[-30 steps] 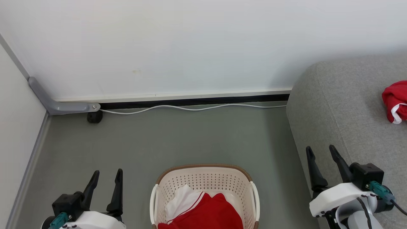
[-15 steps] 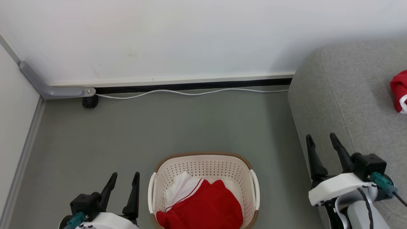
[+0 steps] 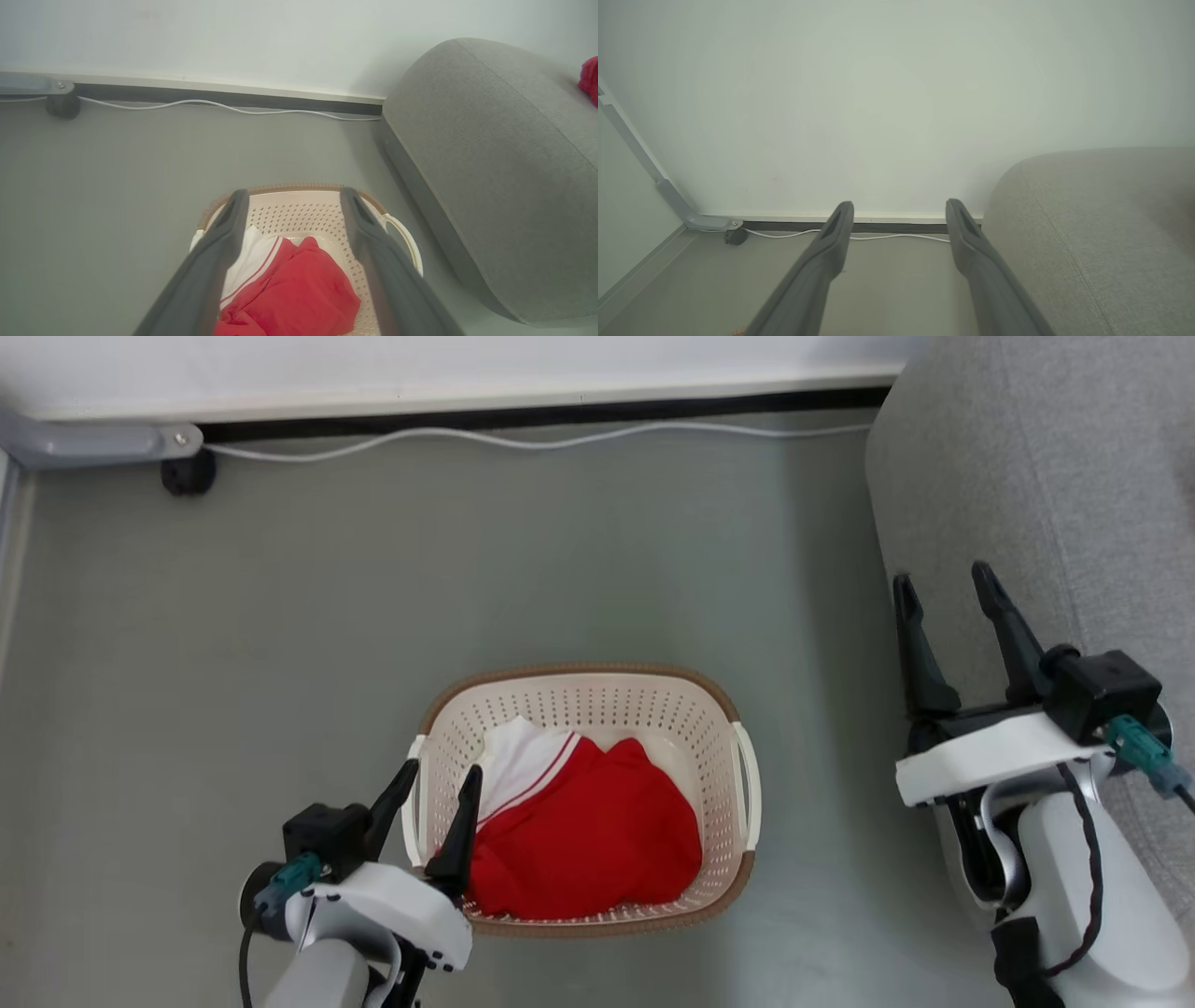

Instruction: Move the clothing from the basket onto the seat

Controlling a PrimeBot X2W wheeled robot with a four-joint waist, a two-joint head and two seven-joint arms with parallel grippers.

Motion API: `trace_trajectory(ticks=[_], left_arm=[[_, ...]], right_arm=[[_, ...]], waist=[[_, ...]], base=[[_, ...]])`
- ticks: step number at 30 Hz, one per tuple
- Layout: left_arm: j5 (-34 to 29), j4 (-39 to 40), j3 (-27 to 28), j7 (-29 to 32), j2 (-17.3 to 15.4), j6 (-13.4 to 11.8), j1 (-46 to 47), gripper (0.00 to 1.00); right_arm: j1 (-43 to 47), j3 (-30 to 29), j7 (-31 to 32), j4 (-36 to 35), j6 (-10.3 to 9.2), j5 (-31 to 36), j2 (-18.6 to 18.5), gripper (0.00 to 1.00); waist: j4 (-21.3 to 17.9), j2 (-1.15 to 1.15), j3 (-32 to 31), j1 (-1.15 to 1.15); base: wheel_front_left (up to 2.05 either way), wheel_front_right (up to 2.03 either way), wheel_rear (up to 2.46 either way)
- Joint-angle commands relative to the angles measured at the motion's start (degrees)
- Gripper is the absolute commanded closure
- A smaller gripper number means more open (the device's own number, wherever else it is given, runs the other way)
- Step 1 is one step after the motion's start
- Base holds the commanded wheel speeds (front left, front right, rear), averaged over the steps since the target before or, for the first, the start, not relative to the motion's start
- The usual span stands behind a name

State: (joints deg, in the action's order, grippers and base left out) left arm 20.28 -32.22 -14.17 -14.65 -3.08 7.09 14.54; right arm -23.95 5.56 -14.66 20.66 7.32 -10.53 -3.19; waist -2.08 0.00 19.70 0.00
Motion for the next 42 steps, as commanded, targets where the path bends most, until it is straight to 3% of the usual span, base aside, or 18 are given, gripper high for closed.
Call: trace_trajectory(ticks=[1, 10, 22, 31, 39, 42], left_arm=[[0.50, 0.37, 0.97, -0.35, -0.67, 0.40, 2.52, 0.00], [4.52, -7.58, -8.19, -0.35, -0.47, 0.40, 12.41, 0.00], [9.80, -23.83, -24.61, 0.03, -0.57, 0.40, 26.60, 0.00], [11.46, -34.34, -33.47, 6.52, -0.44, 0.40, 34.33, 0.00], [7.51, -40.22, -39.02, 11.76, -0.38, -0.37, 39.06, 0.00], [4.81, -41.11, -42.20, 16.62, -0.46, -1.17, 40.52, 0.00]], right_arm=[[-1.45, 1.35, -0.34, -2.03, 0.17, 0.38, 0.27, 0.00], [-6.11, 2.76, -0.34, -3.71, 0.17, 0.96, 0.30, 0.00], [-9.62, 2.90, -0.34, -5.97, 0.17, 2.16, 0.31, 0.00], [-10.56, 3.50, -0.34, -6.84, 0.17, 1.20, 0.31, 0.00], [-10.64, 4.57, -0.34, -7.43, 0.17, 0.30, 0.31, 0.00], [-10.92, 5.02, -0.34, -7.72, 0.17, -0.44, 0.31, 0.00]], waist=[[-0.61, 0.00, 4.53, 0.00], [-1.49, 0.00, 13.62, 0.00], [-2.84, 0.00, 22.70, 0.00], [-3.71, 0.00, 26.19, 0.00], [-4.76, 0.00, 28.41, 0.00], [-5.45, 0.00, 29.53, 0.00]], base=[[0.00, 0.00, 0.00], [0.00, 0.00, 0.00], [0.00, 0.00, 0.00], [0.00, 0.00, 0.00], [0.00, 0.00, 0.00], [0.00, 0.00, 0.00]])
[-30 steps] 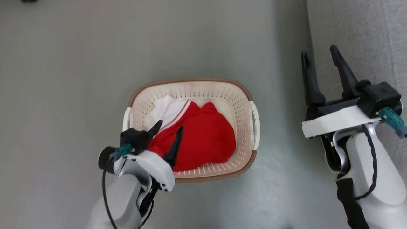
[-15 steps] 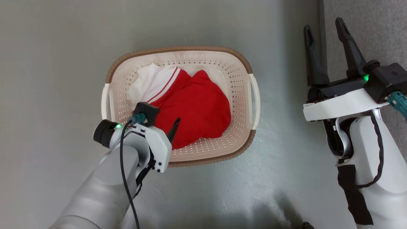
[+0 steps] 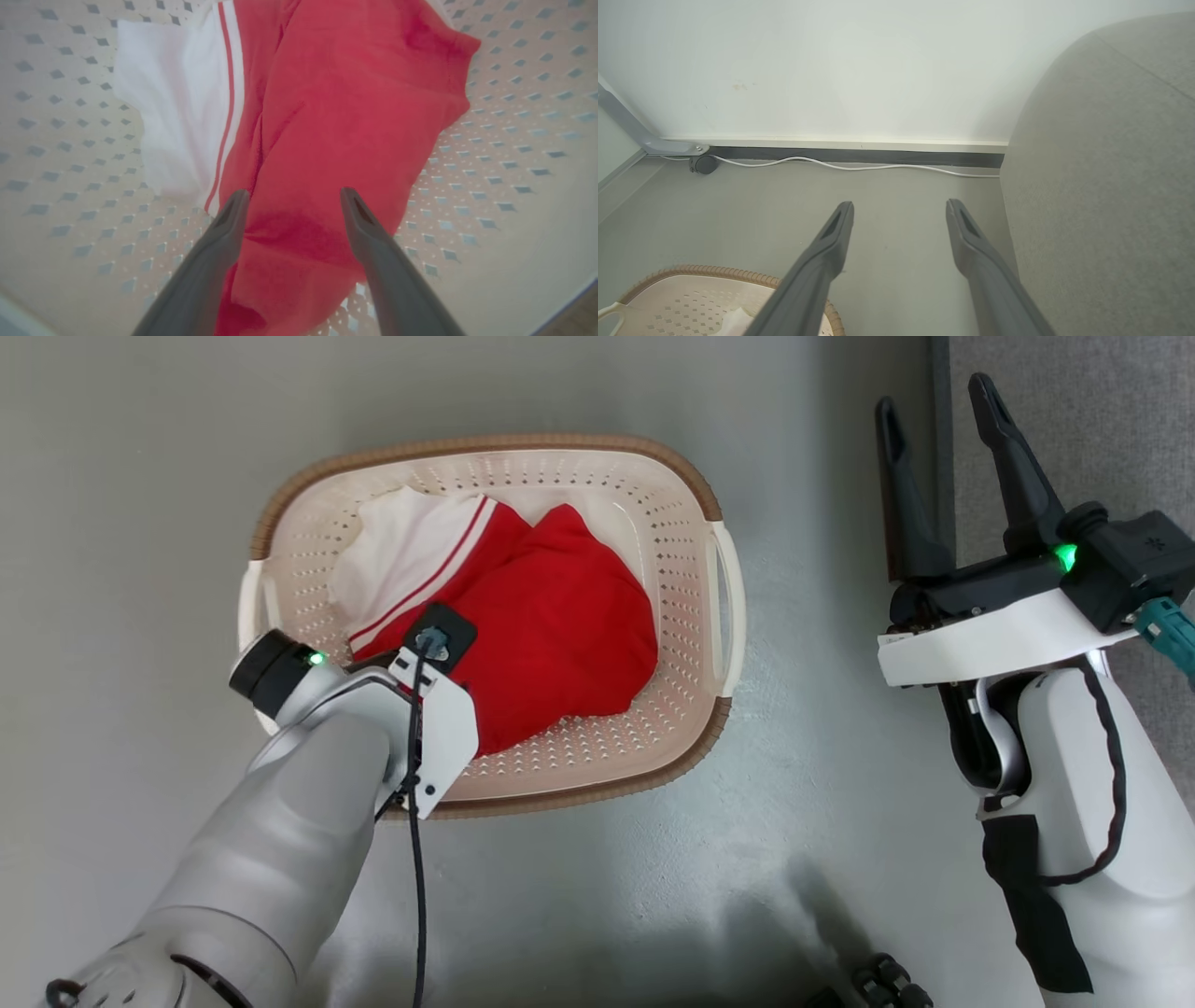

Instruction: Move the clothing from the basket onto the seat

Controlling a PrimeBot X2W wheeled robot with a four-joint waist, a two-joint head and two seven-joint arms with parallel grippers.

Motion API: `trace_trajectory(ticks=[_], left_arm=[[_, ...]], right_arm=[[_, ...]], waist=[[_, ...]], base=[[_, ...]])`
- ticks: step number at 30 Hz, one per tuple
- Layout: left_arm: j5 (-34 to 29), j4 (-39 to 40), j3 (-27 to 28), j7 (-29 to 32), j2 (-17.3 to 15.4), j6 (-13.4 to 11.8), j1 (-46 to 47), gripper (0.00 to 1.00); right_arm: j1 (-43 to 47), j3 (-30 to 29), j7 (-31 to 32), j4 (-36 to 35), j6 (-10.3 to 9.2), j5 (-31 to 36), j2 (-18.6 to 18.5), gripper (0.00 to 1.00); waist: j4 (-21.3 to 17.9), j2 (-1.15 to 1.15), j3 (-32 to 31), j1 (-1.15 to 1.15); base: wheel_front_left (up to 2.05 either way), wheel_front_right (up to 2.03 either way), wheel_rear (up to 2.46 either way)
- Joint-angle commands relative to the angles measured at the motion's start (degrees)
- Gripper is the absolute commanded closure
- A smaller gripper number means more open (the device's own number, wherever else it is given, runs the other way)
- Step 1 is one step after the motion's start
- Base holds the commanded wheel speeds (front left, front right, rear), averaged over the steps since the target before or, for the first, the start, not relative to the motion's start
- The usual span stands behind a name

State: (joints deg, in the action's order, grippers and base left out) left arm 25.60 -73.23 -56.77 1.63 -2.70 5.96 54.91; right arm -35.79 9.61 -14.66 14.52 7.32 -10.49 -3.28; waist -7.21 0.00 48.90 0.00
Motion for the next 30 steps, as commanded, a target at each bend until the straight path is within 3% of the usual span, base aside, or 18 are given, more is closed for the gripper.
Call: trace_trajectory(ticks=[1, 5, 11, 22, 30], left_arm=[[-1.10, -0.22, -0.32, 1.62, -0.93, -0.08, 0.41, 0.00], [-2.25, -0.51, -2.08, 5.87, -1.54, -0.06, 1.01, 0.00], [-2.98, -0.62, -3.41, 6.34, -2.31, -0.08, 1.59, 0.00], [-2.65, -0.67, -3.63, -1.18, -1.77, -1.66, 3.41, 0.00], [-2.22, -0.71, -3.77, -0.76, -2.15, -3.05, 4.75, 0.00]], right_arm=[[0.91, 1.08, -0.34, -1.68, 0.17, -0.65, 0.40, 0.00], [1.11, 1.22, -0.34, -1.93, 0.17, -1.32, 0.40, 0.00], [1.06, 1.59, -0.34, -2.02, 0.17, -2.44, 0.40, 0.00], [0.73, 2.71, -0.34, -2.17, 0.17, -5.45, 0.40, 0.00], [0.70, 2.68, -0.34, -2.78, 0.17, -6.89, 0.40, 0.00]], waist=[[-0.47, 0.00, 0.57, 0.00], [-1.07, 0.00, 1.31, 0.00], [-1.79, 0.00, 1.98, 0.00], [-4.28, 0.00, 3.26, 0.00], [-6.68, 0.00, 5.43, 0.00]], base=[[0.00, 0.00, 0.00], [0.00, 0.00, 0.00], [0.00, 0.00, 0.00], [0.00, 0.00, 0.00], [0.00, 0.00, 0.00]])
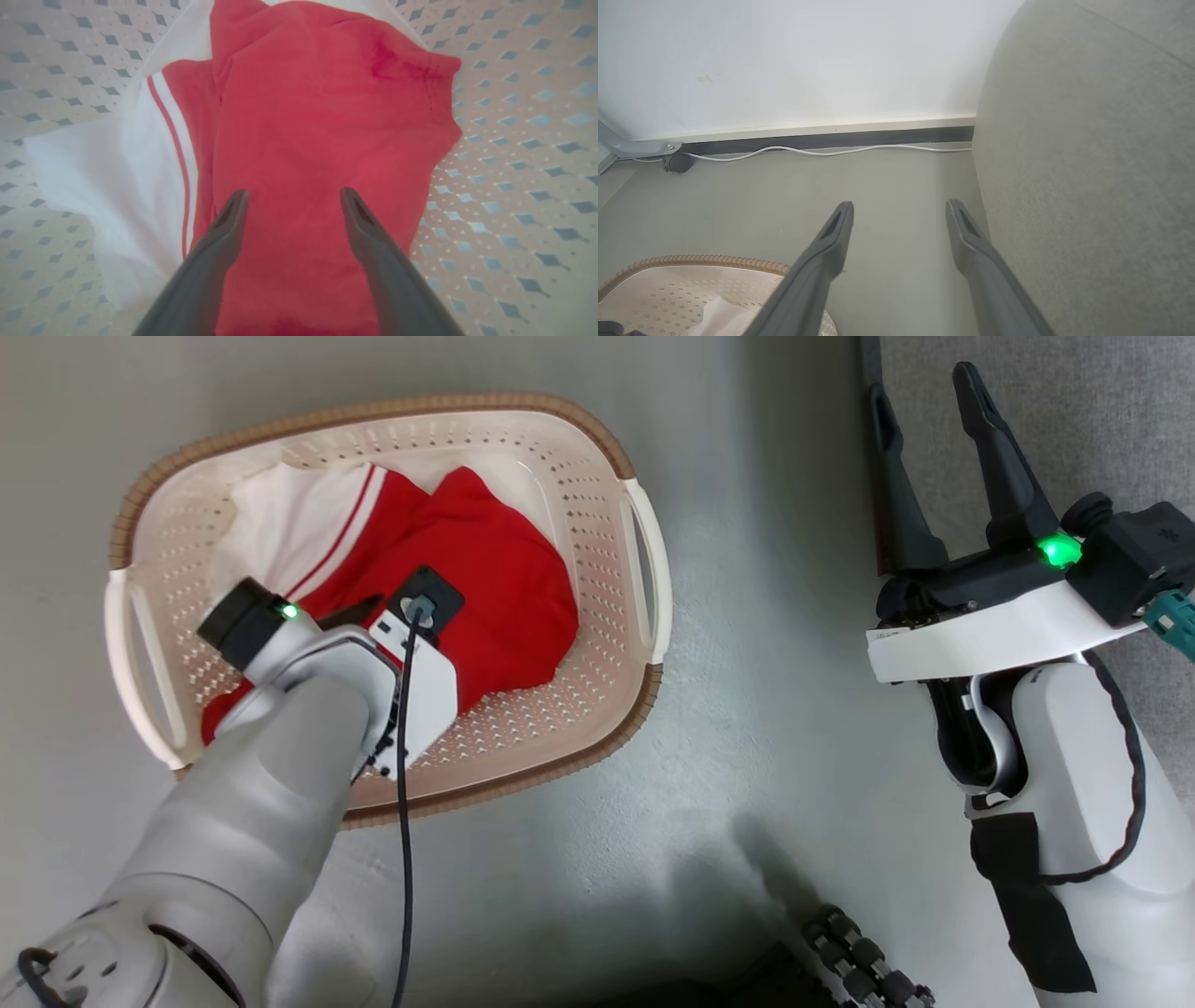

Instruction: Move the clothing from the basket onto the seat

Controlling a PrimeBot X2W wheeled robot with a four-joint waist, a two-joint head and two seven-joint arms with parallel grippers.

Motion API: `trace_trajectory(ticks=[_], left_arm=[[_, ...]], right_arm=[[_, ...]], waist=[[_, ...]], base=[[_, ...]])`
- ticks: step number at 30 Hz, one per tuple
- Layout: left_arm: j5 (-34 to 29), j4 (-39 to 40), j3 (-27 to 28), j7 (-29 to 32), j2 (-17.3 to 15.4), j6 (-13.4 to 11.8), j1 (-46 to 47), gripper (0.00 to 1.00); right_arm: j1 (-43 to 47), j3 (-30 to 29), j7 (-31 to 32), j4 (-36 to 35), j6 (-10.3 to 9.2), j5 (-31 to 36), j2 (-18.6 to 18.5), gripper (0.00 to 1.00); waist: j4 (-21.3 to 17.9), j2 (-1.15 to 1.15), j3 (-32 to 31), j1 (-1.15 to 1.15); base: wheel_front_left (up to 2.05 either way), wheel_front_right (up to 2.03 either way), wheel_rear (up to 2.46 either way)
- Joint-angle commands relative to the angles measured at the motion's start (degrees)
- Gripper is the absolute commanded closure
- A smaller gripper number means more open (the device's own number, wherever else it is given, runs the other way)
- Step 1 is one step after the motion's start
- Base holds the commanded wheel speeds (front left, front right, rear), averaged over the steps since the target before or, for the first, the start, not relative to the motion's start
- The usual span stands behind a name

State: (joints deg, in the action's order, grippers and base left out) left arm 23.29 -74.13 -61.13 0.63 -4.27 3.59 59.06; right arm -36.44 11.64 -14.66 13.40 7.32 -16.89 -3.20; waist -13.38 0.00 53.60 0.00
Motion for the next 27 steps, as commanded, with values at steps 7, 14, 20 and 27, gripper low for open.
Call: trace_trajectory(ticks=[7, 14, 20, 27], left_arm=[[-0.28, 0.19, -0.06, 0.97, -1.52, -2.46, 1.91, 0.00], [-1.54, 0.18, -1.82, 1.81, -2.38, -3.97, 2.57, 0.00], [-3.43, 0.18, -4.31, 3.56, -2.87, -4.47, 3.26, 0.00], [-2.54, 0.18, -4.20, 3.22, -3.17, -4.32, 3.49, 1.00]], right_arm=[[1.51, 0.12, -0.34, -2.32, 0.17, -0.88, 0.32, 0.00], [2.42, -0.51, -0.34, -3.15, 0.17, -0.80, 0.32, 0.00], [3.18, -0.76, -0.34, -4.02, 0.17, -1.02, 0.32, 0.00], [3.10, -0.94, -0.34, -4.24, 0.17, -1.39, 0.32, 0.00]], waist=[[-1.22, 0.00, 3.04, 0.00], [-1.13, 0.00, 3.98, 0.00], [-1.69, 0.00, 4.33, 0.00], [-2.30, 0.00, 4.63, 0.00]], base=[[0.00, 0.00, 0.00], [0.00, 0.00, 0.00], [0.00, 0.00, 0.00], [0.00, 0.00, 0.00]])
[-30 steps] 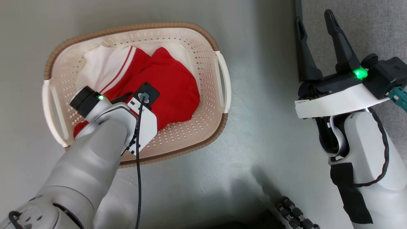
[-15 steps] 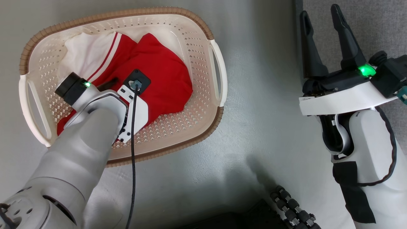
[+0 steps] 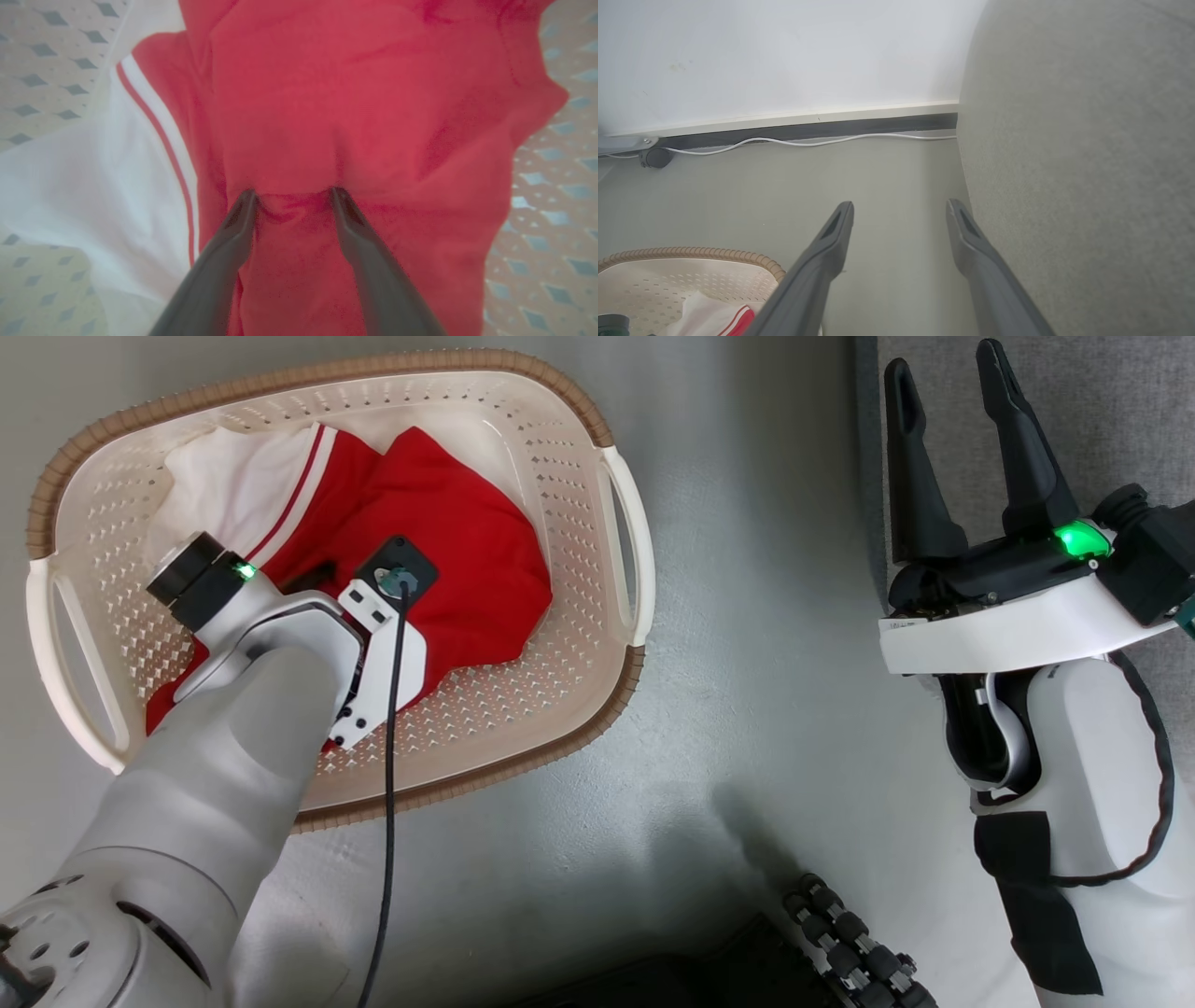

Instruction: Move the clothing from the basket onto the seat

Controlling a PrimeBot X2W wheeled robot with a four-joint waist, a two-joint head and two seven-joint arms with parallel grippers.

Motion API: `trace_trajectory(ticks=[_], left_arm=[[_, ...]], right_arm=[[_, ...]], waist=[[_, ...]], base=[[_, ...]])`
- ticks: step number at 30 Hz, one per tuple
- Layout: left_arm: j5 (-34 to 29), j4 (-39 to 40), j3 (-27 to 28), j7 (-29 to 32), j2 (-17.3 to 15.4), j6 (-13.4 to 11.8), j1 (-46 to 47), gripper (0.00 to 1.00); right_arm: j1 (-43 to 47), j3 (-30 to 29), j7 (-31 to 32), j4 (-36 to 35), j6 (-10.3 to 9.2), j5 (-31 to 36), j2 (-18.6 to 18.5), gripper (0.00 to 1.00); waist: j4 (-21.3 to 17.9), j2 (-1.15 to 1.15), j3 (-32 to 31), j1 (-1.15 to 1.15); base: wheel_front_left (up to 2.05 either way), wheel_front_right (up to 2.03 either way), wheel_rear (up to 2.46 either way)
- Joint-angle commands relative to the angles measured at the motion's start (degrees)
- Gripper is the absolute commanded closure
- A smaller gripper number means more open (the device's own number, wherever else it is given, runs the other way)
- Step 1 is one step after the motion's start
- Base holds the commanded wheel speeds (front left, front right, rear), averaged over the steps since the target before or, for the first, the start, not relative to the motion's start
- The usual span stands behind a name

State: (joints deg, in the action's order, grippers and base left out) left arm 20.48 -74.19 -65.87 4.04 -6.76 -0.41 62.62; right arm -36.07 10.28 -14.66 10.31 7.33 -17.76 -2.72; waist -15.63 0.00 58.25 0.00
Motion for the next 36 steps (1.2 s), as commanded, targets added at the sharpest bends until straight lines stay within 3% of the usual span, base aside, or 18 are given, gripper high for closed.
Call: trace_trajectory(ticks=[1, 8, 13, 25, 36], left_arm=[[0.42, 0.23, 0.53, 0.09, -0.89, -0.12, -0.18, 1.00], [1.68, 0.23, 0.94, -0.72, -2.92, 0.95, -0.64, 1.00], [2.49, 0.23, 1.16, -4.62, -3.39, 1.91, -1.76, 1.00], [6.40, 0.23, 3.35, -13.95, -0.41, 4.92, -4.52, 1.00], [13.09, 0.98, 8.60, -18.85, 2.31, 6.75, -9.33, 1.00]], right_arm=[[2.53, 0.45, -0.34, -1.12, 0.16, -0.71, -0.16, 0.00], [0.71, 0.66, -0.34, -0.79, 0.16, -1.83, -0.16, 0.00], [-0.13, -0.07, -0.34, 0.17, 0.16, -1.87, -0.16, 0.00], [1.15, -1.71, -0.34, 4.04, 0.16, 0.81, -0.16, 0.00], [3.62, -1.87, -0.34, 9.50, 0.16, 3.62, -0.16, 0.00]], waist=[[-0.17, 0.00, -0.03, 0.00], [-1.33, 0.00, -0.82, 0.00], [-1.20, 0.00, -3.31, 0.00], [2.12, 0.00, -13.56, 0.00], [6.78, 0.00, -26.48, 0.00]], base=[[0.00, 0.00, 0.00], [0.00, 0.00, 0.00], [0.00, 0.00, 0.00], [0.00, 0.00, 0.00], [0.00, 0.00, 0.00]])
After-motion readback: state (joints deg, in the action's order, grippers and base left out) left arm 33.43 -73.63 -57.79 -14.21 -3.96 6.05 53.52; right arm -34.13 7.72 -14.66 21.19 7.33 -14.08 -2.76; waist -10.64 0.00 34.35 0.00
